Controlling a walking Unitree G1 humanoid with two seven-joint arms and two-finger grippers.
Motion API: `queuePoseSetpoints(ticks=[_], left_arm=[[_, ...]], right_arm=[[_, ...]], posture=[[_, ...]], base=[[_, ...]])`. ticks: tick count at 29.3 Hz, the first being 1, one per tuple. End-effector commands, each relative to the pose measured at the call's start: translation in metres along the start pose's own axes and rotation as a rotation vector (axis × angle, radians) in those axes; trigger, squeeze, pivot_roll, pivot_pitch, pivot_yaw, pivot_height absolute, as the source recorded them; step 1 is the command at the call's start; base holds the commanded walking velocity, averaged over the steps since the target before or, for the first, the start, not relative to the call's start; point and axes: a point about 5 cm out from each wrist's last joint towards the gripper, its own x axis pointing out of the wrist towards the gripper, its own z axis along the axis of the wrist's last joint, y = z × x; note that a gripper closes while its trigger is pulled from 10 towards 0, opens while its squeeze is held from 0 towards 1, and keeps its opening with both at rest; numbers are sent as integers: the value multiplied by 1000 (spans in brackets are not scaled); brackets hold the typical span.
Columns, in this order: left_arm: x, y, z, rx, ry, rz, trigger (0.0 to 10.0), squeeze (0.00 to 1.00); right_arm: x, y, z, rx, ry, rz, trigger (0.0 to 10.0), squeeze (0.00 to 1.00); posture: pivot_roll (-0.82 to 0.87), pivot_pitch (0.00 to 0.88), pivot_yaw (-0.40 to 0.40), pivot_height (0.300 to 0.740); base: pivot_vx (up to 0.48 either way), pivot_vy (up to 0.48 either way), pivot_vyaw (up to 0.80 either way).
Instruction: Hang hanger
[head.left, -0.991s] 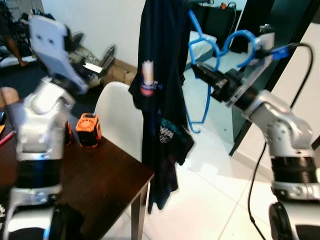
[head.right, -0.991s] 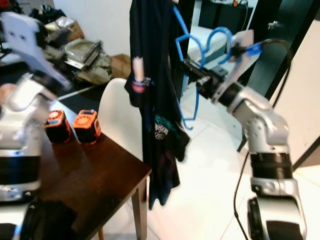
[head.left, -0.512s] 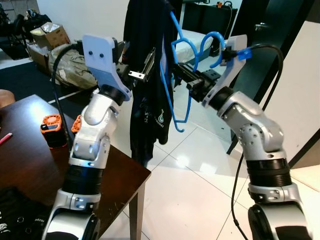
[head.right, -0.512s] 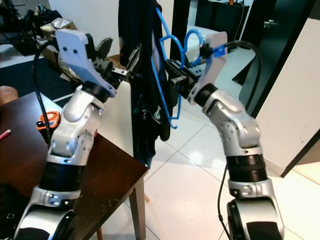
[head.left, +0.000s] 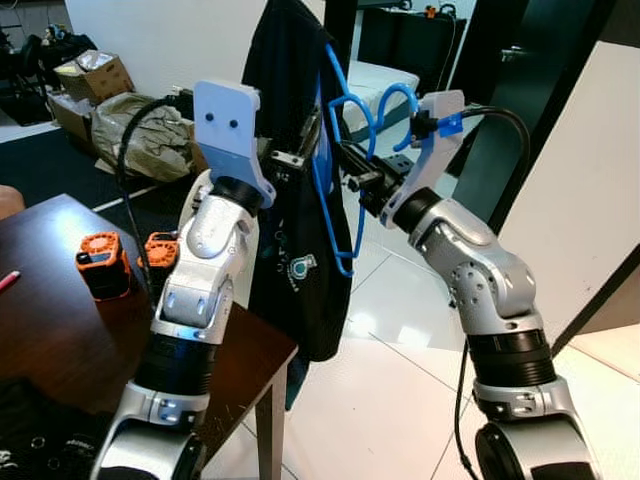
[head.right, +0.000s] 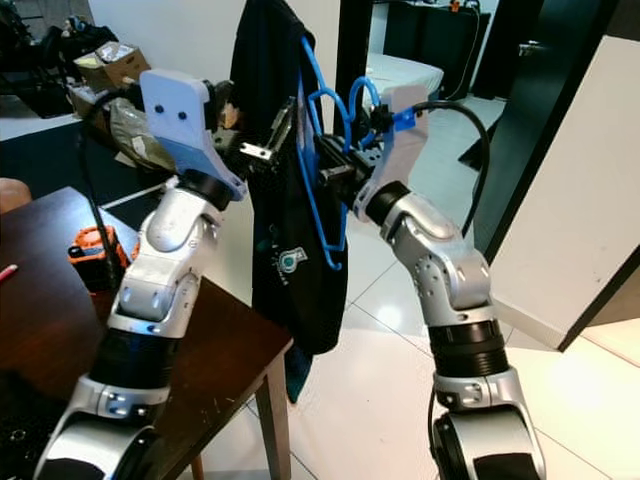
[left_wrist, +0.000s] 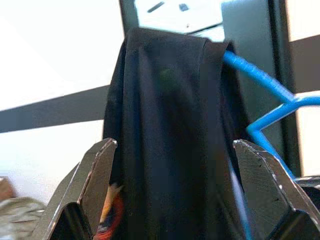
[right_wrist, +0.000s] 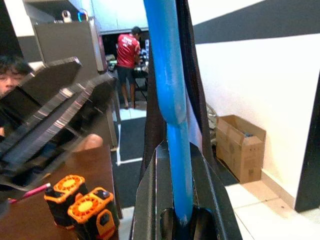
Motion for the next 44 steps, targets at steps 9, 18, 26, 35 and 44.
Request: queuePoseSetpoints(ticks=[9,18,26,35,44], left_arm=[[5,-2,-3,20,1,15,10000,0],[13,-9,-5,-14,-1,-16,10000,0],[17,-11,-6,-36,-3,-25,10000,0],[23,-3,-9,-2,-5,1,0,0],[28,5,-8,29,-13,12,0,0]], right_arm=[[-2,4,10,11,-57,6,10000,0],[-2,10,11,21,-64,29,10000,0],[-1,13,11,28,-66,35,10000,0],[-2,15,13,38,-73,42,10000,0],[-3,16,15,40,-78,50,10000,0]], posture=[[-28,0,-33,740],[-39,0,-26,740],[-41,0,-24,740],[-49,0,-19,740],[-54,0,-18,740]], base=[[0,0,0],[0,0,0],[0,0,0],[0,0,0],[0,0,0]])
